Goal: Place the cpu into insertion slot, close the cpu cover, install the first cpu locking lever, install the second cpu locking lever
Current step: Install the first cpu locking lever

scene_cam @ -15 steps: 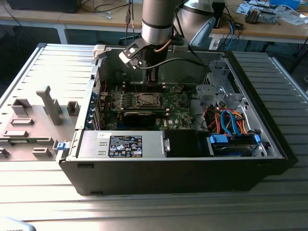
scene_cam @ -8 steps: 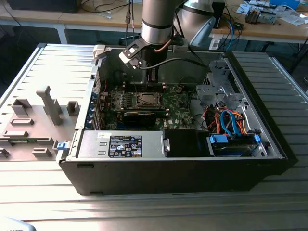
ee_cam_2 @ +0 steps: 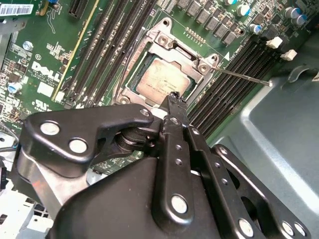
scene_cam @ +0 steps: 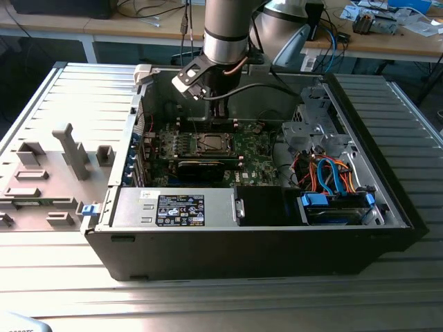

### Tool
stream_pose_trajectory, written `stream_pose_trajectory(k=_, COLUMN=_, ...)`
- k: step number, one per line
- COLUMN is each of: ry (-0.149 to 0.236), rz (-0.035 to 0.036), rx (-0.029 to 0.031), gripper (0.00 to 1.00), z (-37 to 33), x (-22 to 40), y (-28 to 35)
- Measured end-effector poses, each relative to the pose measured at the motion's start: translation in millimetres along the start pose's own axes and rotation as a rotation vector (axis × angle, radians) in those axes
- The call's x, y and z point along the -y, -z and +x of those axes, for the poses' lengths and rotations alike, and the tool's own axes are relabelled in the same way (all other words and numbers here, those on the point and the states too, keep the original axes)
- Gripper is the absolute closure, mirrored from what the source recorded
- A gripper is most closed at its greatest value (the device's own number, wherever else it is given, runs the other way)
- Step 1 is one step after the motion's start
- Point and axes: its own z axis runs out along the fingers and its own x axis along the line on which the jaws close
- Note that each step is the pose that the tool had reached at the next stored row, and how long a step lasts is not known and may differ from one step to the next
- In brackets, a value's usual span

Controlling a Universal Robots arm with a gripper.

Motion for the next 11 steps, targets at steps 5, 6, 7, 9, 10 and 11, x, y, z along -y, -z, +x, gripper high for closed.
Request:
stream_pose_trajectory(k=5, ry=0.031, rz=0.0009, rx=0.0009, gripper=0.89, z=0.0, x=0.0, y=0.0)
stream_pose_trajectory(k=6, ry=0.039, rz=0.0010, rx=0.0011, gripper=0.89, z=0.0, x=0.0, y=0.0)
stream_pose_trajectory(k=7, ry=0.044, rz=0.0012, rx=0.0013, gripper=0.89, z=0.0, x=0.0, y=0.0)
stream_pose_trajectory(k=9, ry=0.054, rz=0.0014, rx=0.0015, gripper=0.89, z=0.0, x=0.0, y=0.0)
stream_pose_trajectory(k=10, ry=0.059, rz=0.0016, rx=0.0017, gripper=0.89, z=0.0, x=0.0, y=0.0)
stream_pose_trajectory(k=11, ry=0.066, rz=0.0017, rx=0.0019, gripper=0.89, z=0.0, x=0.0, y=0.0)
